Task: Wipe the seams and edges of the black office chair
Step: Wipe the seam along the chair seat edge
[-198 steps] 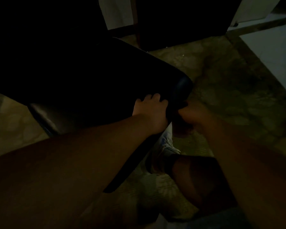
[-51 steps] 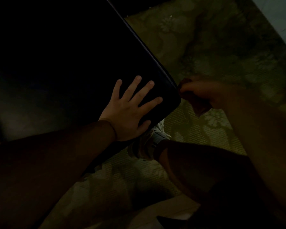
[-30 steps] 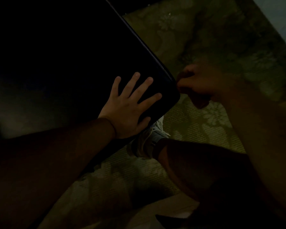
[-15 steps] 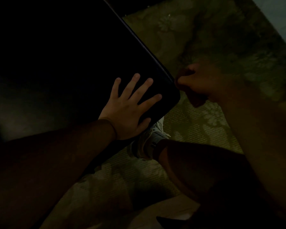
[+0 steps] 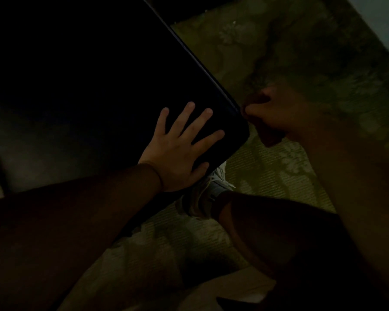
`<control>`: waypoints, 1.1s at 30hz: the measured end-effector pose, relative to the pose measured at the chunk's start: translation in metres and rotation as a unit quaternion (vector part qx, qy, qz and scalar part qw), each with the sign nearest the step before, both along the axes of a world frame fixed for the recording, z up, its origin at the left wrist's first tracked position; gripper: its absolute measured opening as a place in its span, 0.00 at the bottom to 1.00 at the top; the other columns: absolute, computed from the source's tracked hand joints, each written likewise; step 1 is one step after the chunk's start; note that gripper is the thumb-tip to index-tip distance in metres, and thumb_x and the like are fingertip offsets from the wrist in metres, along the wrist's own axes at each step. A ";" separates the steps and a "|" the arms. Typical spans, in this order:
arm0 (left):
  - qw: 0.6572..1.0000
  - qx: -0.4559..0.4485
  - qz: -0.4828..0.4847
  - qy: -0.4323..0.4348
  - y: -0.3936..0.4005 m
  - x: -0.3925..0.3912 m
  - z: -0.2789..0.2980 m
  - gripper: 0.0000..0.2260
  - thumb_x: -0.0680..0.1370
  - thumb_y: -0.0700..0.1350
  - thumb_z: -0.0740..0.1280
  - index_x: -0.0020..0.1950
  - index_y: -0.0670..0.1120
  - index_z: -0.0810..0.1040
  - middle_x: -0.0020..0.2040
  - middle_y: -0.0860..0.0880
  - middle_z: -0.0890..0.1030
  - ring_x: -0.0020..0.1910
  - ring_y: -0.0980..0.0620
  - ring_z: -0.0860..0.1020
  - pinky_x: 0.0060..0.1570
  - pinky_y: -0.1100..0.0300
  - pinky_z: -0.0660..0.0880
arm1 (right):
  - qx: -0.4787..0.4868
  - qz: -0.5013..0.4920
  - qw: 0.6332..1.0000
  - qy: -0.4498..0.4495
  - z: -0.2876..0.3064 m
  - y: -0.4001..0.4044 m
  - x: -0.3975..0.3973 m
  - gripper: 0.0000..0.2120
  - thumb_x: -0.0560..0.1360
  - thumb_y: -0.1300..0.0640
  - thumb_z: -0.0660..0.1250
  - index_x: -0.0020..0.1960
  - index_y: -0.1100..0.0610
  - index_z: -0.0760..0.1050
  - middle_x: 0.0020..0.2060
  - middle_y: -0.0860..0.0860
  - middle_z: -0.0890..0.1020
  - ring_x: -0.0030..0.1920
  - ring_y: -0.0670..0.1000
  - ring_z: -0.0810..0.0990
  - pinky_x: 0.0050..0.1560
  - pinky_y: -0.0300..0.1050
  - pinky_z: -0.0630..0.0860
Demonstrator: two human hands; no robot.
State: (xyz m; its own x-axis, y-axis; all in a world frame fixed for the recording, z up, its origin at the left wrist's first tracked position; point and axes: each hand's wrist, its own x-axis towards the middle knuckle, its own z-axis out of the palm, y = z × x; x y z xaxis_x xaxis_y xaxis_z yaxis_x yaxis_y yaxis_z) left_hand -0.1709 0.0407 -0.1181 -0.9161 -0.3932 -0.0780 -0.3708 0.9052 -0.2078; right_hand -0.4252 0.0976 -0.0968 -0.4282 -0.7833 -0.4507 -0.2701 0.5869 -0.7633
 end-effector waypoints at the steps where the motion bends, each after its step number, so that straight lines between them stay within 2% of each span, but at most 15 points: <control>1: 1.000 0.000 0.000 0.001 0.000 0.000 -0.001 0.33 0.78 0.66 0.50 0.82 0.58 0.50 0.83 0.44 0.48 0.81 0.35 0.47 0.71 0.26 0.51 | 0.000 0.000 1.000 -0.002 0.000 0.000 0.000 0.10 0.73 0.55 0.73 0.53 0.56 0.77 0.41 0.49 0.77 0.41 0.47 0.77 0.36 0.40 0.72; 4: 1.000 -0.001 -0.001 -0.001 0.000 -0.001 0.000 0.33 0.78 0.66 0.50 0.82 0.58 0.49 0.83 0.44 0.47 0.81 0.35 0.47 0.71 0.26 0.51 | 0.002 0.037 0.999 -0.002 0.002 0.000 0.002 0.08 0.74 0.56 0.73 0.50 0.55 0.77 0.40 0.49 0.78 0.39 0.46 0.77 0.33 0.39 0.71; 8: 1.000 0.002 0.002 -0.002 0.000 -0.001 0.000 0.33 0.78 0.67 0.50 0.82 0.58 0.50 0.83 0.44 0.47 0.81 0.35 0.47 0.70 0.26 0.52 | -0.003 -0.001 1.000 0.012 0.003 -0.003 0.002 0.07 0.73 0.54 0.73 0.50 0.53 0.78 0.43 0.50 0.79 0.44 0.49 0.79 0.41 0.41 0.74; 10: 1.000 0.003 0.005 -0.006 0.000 -0.001 0.001 0.33 0.78 0.66 0.50 0.82 0.58 0.50 0.83 0.44 0.47 0.81 0.36 0.46 0.70 0.26 0.52 | -0.002 0.015 1.000 -0.013 0.004 -0.002 0.004 0.05 0.74 0.55 0.73 0.45 0.51 0.77 0.40 0.49 0.79 0.40 0.46 0.78 0.35 0.38 0.72; 13: 1.000 0.004 0.006 -0.008 0.000 -0.002 0.003 0.33 0.78 0.66 0.50 0.82 0.58 0.50 0.83 0.44 0.47 0.81 0.36 0.46 0.71 0.26 0.51 | -0.002 0.019 1.000 -0.003 0.004 -0.001 0.004 0.06 0.74 0.55 0.72 0.49 0.54 0.76 0.38 0.48 0.77 0.38 0.44 0.76 0.33 0.38 0.71; 17: 1.000 0.016 0.004 0.001 -0.002 0.000 0.006 0.33 0.77 0.66 0.52 0.81 0.59 0.55 0.83 0.44 0.52 0.81 0.36 0.50 0.71 0.27 0.53 | -0.013 0.023 1.000 -0.004 0.005 0.000 0.004 0.06 0.74 0.56 0.72 0.50 0.56 0.78 0.38 0.48 0.78 0.38 0.44 0.78 0.31 0.35 0.73; 20: 0.998 0.048 0.001 0.028 -0.008 -0.003 0.010 0.30 0.78 0.65 0.53 0.79 0.60 0.60 0.82 0.47 0.58 0.80 0.38 0.55 0.71 0.28 0.56 | -0.030 0.036 0.999 -0.017 0.005 0.000 0.003 0.06 0.74 0.58 0.73 0.49 0.52 0.78 0.39 0.46 0.79 0.39 0.44 0.79 0.34 0.33 0.75; 22: 0.996 0.071 0.015 0.057 -0.014 -0.009 0.015 0.28 0.78 0.63 0.55 0.78 0.58 0.65 0.80 0.47 0.63 0.78 0.39 0.59 0.71 0.30 0.58 | -0.030 0.024 0.999 -0.012 0.006 -0.001 0.002 0.09 0.74 0.57 0.72 0.52 0.49 0.76 0.42 0.45 0.78 0.43 0.44 0.79 0.37 0.32 0.75; 23: 0.995 0.073 0.029 0.064 -0.018 -0.014 0.016 0.28 0.78 0.63 0.55 0.78 0.57 0.64 0.80 0.47 0.62 0.79 0.40 0.59 0.71 0.31 0.57 | -0.026 0.016 1.000 -0.005 0.004 -0.001 0.000 0.12 0.74 0.56 0.72 0.56 0.48 0.75 0.46 0.46 0.79 0.47 0.46 0.79 0.44 0.36 0.76; 26: 0.993 0.066 0.081 0.053 -0.020 -0.022 0.013 0.30 0.79 0.64 0.51 0.81 0.59 0.54 0.83 0.45 0.52 0.82 0.41 0.49 0.73 0.28 0.51 | 0.014 -0.003 1.000 0.016 0.001 0.001 0.000 0.25 0.75 0.52 0.72 0.70 0.53 0.70 0.63 0.53 0.75 0.62 0.53 0.75 0.63 0.50 0.73; 28: 0.993 0.057 0.087 0.047 -0.018 -0.022 0.008 0.30 0.79 0.64 0.49 0.81 0.60 0.49 0.83 0.45 0.49 0.82 0.40 0.46 0.73 0.28 0.49 | 0.018 -0.009 1.000 -0.006 -0.001 0.000 0.001 0.24 0.76 0.53 0.70 0.70 0.56 0.70 0.64 0.54 0.75 0.63 0.55 0.75 0.63 0.52 0.73; 30: 0.994 0.052 0.083 0.049 -0.017 -0.021 0.005 0.30 0.79 0.64 0.49 0.81 0.59 0.49 0.83 0.45 0.49 0.82 0.40 0.46 0.73 0.28 0.50 | 0.025 -0.013 0.999 -0.034 -0.001 -0.001 0.007 0.23 0.78 0.53 0.68 0.71 0.56 0.69 0.65 0.53 0.74 0.60 0.52 0.75 0.60 0.47 0.73; 33: 0.994 0.052 0.086 0.052 -0.018 -0.021 0.004 0.30 0.79 0.64 0.48 0.81 0.59 0.50 0.83 0.45 0.50 0.82 0.40 0.47 0.72 0.28 0.50 | 0.030 -0.002 0.999 -0.028 0.000 -0.001 0.011 0.27 0.80 0.49 0.64 0.76 0.55 0.63 0.70 0.52 0.69 0.65 0.51 0.71 0.60 0.43 0.68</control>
